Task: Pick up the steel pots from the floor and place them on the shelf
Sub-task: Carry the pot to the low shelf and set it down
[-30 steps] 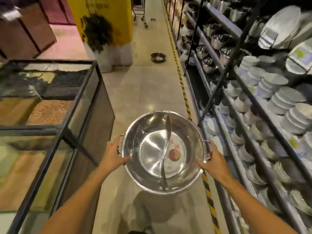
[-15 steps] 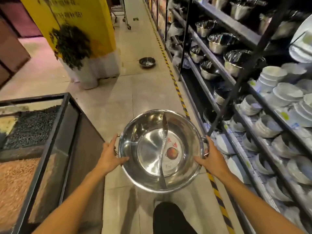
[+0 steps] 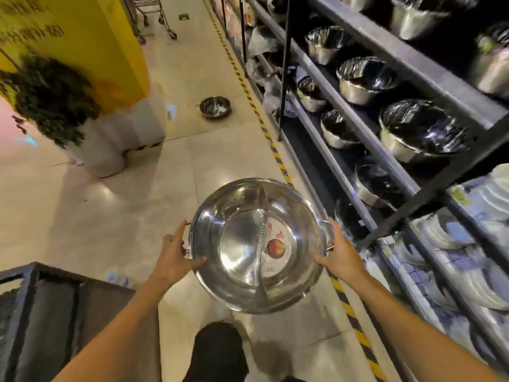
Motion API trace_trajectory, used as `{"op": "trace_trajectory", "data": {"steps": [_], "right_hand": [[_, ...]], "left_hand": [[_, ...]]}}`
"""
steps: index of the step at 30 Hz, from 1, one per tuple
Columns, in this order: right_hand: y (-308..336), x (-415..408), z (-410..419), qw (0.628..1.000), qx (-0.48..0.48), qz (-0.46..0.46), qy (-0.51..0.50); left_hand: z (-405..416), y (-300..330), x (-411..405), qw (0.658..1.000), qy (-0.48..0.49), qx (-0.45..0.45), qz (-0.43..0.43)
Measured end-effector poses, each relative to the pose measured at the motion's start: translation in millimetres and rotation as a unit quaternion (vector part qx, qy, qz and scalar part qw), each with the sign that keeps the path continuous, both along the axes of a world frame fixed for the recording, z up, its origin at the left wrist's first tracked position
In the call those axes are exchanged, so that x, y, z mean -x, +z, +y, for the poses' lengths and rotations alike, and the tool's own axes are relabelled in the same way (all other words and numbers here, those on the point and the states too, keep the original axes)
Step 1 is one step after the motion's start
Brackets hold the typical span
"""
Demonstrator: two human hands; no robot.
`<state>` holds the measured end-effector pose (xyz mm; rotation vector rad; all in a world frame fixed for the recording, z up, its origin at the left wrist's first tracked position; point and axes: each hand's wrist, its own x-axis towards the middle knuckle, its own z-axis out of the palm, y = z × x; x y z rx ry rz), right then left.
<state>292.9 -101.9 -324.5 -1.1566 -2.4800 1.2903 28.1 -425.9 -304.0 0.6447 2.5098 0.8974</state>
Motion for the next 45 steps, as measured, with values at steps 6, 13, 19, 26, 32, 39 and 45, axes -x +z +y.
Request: {"op": "trace_trajectory", "data": {"steps": [6, 13, 19, 26, 32, 39, 45], "right_hand": [[-21.4, 117.9, 60.7, 0.995, 0.017, -0.056, -0.078], [-45.1, 217.4, 119.5, 0.974, 0.057, -0.109, -0.189], [-91.4, 280.4, 199.6, 0.966, 0.049, -0.14, -0.212], [-170.3, 349.7, 304.8, 0.961, 0.102, -0.151, -0.21], [-265.3, 373.1, 350.5, 0.947, 0.088, -0.207, -0.23], [-437.6, 377.0, 390.0, 0.939, 0.135, -0.147, -0.279], [-571.4, 378.2, 444.0, 0.943, 0.037, -0.08, -0.321]], "left_hand": [[105.8, -29.6, 162.5, 0.996, -0.08, 0.017, -0.034], [226.9, -47.2, 310.2, 0.984, -0.167, 0.04, -0.039], [334.6, -98.2, 388.2, 0.974, -0.2, 0.084, -0.057], [458.3, -178.8, 455.5, 0.971, -0.201, 0.104, -0.078], [530.3, -284.1, 488.6, 0.969, -0.198, 0.11, -0.097], [603.3, -442.5, 505.0, 0.967, -0.21, 0.097, -0.104], [676.8, -570.7, 491.9, 0.985, -0.157, 0.001, -0.065]]}}
